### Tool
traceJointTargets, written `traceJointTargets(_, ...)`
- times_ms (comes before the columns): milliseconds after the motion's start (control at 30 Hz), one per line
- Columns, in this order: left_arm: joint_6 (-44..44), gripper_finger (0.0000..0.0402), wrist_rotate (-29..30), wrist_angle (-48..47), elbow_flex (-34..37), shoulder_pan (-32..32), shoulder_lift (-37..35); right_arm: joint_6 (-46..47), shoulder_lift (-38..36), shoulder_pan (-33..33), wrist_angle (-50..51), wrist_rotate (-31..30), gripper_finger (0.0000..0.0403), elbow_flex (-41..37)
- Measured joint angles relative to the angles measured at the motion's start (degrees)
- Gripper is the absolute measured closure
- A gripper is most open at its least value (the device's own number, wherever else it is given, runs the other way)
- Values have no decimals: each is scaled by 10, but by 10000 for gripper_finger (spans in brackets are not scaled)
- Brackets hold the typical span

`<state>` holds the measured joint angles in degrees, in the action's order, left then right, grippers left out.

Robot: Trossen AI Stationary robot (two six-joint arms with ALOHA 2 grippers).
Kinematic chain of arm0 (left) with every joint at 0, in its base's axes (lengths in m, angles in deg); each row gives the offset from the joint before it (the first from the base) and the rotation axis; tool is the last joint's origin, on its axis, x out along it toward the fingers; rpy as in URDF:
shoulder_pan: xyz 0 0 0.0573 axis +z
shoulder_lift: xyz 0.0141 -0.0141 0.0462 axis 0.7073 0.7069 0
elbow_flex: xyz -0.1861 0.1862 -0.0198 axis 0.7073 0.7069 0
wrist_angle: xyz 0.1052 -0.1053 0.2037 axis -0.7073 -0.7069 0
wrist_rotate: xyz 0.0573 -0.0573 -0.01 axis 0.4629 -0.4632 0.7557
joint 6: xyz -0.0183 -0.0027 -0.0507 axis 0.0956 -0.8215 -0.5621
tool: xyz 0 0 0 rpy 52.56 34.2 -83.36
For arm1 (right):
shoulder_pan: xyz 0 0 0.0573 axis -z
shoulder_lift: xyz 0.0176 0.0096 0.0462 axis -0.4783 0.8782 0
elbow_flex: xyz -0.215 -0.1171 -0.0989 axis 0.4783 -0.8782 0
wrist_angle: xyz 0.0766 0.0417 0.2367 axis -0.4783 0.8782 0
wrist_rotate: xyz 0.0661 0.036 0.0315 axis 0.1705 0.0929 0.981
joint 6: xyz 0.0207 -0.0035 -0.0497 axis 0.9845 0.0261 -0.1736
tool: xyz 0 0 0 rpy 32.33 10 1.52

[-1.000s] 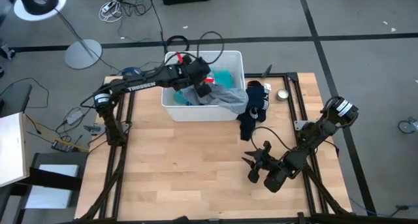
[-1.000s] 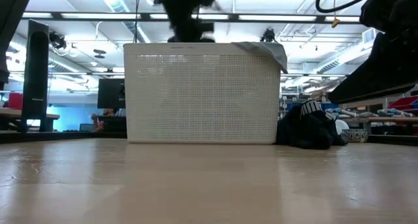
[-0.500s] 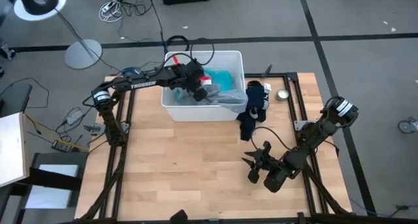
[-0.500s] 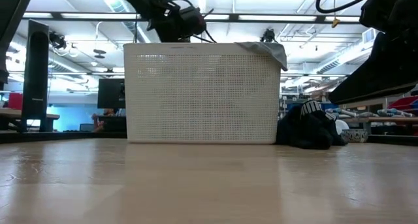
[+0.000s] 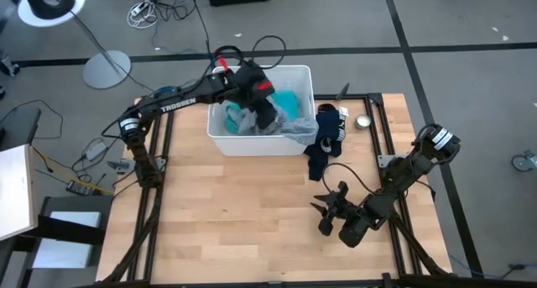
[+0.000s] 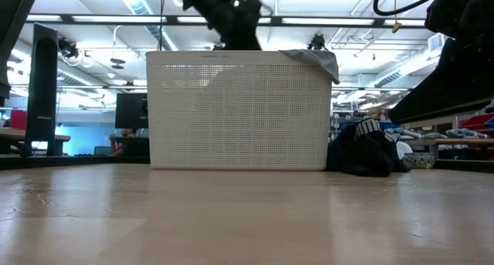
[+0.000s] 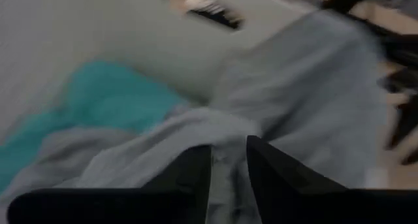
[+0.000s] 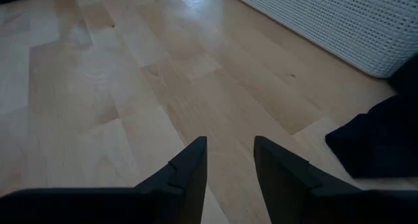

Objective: Sort clothes
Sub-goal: Put the gray sweatshirt into the white laundry bin

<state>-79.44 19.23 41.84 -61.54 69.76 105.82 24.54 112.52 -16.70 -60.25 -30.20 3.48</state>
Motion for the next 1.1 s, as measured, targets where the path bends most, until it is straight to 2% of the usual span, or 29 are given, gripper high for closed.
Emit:
traceJointTargets(167, 30, 297, 20, 0, -16, -39, 0, 0, 0, 0, 0, 1, 275, 0)
traceJointTargets(600, 58, 298, 26, 49, -17, -118, 20, 0, 0, 0, -4, 5, 275, 0)
traceJointTargets(933, 87, 300, 32, 71, -17, -132, 42, -1, 0, 0, -10, 5, 275, 0)
traceJointTargets(1100, 87, 332, 34, 71, -17, -132, 42, -2, 0, 1, -10, 5, 275, 0)
